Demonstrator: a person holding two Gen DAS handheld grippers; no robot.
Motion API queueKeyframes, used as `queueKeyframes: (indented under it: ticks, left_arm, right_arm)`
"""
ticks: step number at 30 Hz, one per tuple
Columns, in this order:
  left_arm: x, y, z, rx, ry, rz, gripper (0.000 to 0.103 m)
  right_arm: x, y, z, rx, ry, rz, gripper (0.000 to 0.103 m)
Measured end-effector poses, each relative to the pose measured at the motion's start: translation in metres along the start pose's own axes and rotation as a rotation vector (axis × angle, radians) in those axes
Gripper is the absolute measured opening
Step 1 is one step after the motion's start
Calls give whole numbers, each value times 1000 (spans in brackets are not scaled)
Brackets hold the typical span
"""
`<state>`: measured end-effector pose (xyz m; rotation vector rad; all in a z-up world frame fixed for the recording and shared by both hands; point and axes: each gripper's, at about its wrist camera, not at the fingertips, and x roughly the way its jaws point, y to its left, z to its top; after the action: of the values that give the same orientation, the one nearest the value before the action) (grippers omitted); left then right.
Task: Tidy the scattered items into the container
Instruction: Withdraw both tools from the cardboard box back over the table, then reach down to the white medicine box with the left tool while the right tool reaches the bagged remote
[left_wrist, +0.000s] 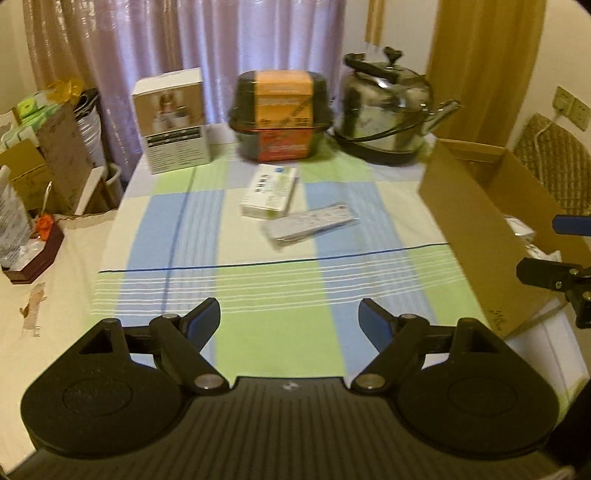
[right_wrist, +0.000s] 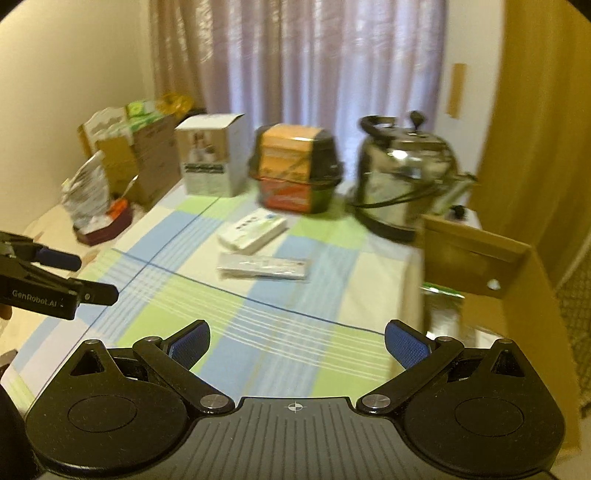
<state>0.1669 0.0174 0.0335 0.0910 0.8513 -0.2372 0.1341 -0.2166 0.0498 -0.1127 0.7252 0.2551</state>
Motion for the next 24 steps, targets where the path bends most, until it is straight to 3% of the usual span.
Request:
queueKeyframes:
  ticks: [8, 22, 24]
  left_arm:
    - [54, 35, 16, 59, 33, 10, 79]
    - [179, 69, 99, 360, 54, -122, 78]
    - [192, 68, 111, 399, 53, -146, 78]
  right_arm:
    - [90, 22, 29, -188, 76, 70, 103]
    - [253, 38, 31, -849, 156, 231, 103]
    - [271, 36, 31, -930, 197, 252, 84]
